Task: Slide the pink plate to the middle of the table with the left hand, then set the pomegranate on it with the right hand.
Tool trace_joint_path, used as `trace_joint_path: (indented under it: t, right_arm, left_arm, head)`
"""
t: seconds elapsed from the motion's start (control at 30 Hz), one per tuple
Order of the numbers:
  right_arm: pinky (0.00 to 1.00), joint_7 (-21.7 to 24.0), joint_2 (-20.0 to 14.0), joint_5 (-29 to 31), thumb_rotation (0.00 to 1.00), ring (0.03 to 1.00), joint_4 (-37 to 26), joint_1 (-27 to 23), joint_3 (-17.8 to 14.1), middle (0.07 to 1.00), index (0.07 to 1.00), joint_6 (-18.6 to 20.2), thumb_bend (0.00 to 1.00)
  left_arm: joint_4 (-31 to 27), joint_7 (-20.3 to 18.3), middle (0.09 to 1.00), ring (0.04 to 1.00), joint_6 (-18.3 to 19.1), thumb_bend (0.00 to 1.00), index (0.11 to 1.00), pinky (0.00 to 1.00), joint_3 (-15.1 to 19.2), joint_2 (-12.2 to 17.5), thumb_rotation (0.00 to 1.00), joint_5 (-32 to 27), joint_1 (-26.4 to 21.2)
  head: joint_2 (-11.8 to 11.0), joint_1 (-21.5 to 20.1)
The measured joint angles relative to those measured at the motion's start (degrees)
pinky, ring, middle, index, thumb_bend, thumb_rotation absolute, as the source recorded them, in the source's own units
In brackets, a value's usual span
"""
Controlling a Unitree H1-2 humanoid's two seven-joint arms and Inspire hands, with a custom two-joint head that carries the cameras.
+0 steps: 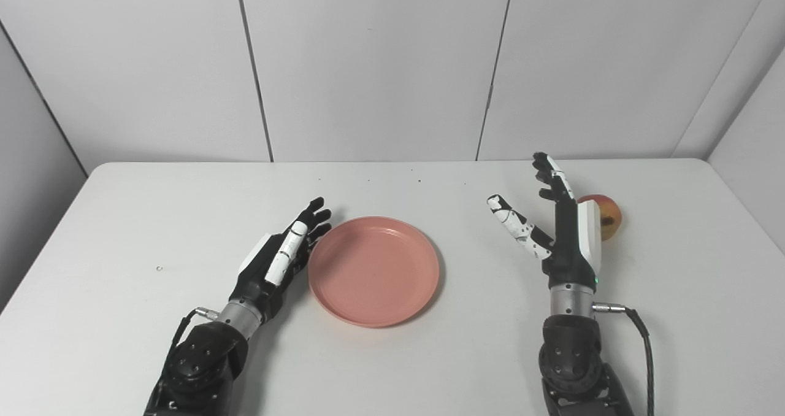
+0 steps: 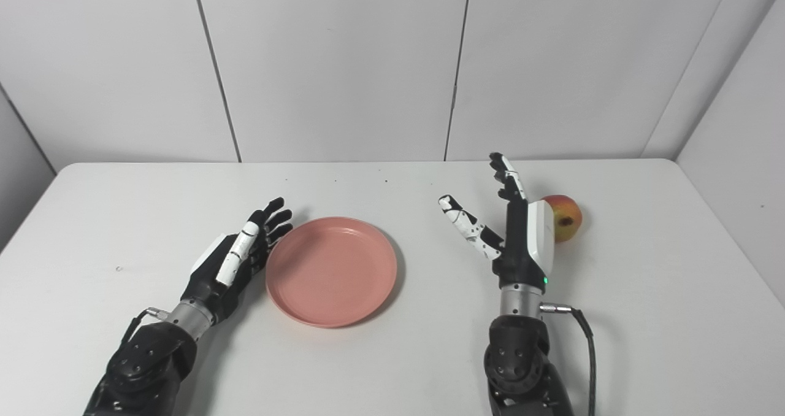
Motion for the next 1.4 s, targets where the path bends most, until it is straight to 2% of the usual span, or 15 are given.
trace_joint_path:
  t: [0.33, 0.8, 1.17, 1.4]
  right_arm:
    - [0.74, -0.16, -0.78, 0.16, 0.63, 0.818, 0.23, 0.02, -0.3, 0.837, 0.835, 0.77, 0.63]
    - [0.77, -0.84, -0.81, 0.06, 0.62, 0.833, 0.36, 0.14, -0.43, 0.844, 0.843, 0.97, 0.64]
    - [0.76, -1.37, -2.19, 0.04, 0.55, 0.829, 0.57, -0.03, -1.13, 0.845, 0.842, 1.11, 0.63]
    - [0.75, -1.37, -2.32, 0.03, 0.55, 0.83, 1.33, -0.02, -1.15, 0.842, 0.842, 1.27, 0.63]
  left_arm:
    - [-0.21, 0.14, 0.974, 0.958, 0.01, 0.52, 0.979, 0.93, -0.33, 0.01, 1.0, 0.32, 0.02]
    - [-0.16, -0.36, 0.978, 0.961, 0.0, 0.54, 0.982, 0.94, -0.5, 0.23, 1.0, 0.28, 0.02]
    - [-0.16, -0.54, 0.978, 0.96, -0.01, 0.53, 0.983, 0.93, -0.83, 0.43, 1.0, 0.7, 0.02]
    - [-0.08, -0.57, 0.977, 0.96, -0.22, 0.53, 0.983, 0.93, -0.98, 0.62, 1.0, 0.84, 0.02]
  head:
    - [-0.18, 0.18]
    - [0.26, 0.09]
    - [0.53, 0.09]
    - [0.44, -0.18]
